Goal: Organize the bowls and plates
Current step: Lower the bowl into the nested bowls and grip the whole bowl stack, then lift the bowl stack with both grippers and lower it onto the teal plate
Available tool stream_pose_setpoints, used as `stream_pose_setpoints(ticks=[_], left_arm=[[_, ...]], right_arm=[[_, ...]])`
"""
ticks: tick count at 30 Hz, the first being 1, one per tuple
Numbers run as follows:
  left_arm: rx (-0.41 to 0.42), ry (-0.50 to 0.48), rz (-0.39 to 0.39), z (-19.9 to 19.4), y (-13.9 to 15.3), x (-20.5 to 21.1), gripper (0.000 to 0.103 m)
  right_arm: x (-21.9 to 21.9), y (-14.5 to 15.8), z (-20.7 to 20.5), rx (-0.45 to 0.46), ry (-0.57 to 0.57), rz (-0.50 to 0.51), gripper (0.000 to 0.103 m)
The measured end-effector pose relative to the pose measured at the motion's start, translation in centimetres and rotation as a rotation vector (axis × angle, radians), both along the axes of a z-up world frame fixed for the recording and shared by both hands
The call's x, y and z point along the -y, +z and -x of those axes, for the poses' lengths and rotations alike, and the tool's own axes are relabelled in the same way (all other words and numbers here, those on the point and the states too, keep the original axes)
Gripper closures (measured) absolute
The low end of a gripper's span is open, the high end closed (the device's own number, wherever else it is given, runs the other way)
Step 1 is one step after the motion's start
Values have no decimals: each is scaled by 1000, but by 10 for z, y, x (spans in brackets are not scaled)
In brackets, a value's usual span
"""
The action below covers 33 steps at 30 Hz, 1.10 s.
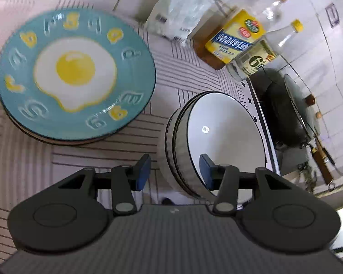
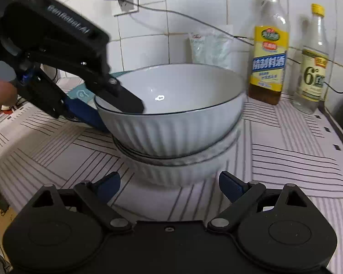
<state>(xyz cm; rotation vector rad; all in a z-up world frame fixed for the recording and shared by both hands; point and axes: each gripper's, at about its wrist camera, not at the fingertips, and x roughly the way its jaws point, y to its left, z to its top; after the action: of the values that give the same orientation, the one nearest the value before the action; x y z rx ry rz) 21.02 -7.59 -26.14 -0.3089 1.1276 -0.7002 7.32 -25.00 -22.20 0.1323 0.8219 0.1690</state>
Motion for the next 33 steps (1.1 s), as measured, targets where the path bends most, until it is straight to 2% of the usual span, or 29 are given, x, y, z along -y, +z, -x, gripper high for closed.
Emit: stream_pose_setpoints(ticks=[2,4,12,19,23,28,33], left_arm=[[-13,8,-6,-3,-7,6,61],[-17,-2,-15,-5,-12,13,68],[-26,34,31,-11,-20,10,66],[38,-67,-31,-6,-13,19,65],[49,-89,-36,-2,-10,17,65],[53,-101,-11,4,4,5,65],[92,-89,-5,11,37,-12,65]], right_arm=[[-2,-3,-7,2,-15,10,7],[2,-4,-13,10,-41,-10,7],[9,-11,-27,3,-14,-53,4],[7,-8,-24,-14,-6,-56,5],[6,-5,-20,-17,-13,-66,5],[1,13,-16,-9,0,-47,5],[-8,42,-18,36,19,-46,5]])
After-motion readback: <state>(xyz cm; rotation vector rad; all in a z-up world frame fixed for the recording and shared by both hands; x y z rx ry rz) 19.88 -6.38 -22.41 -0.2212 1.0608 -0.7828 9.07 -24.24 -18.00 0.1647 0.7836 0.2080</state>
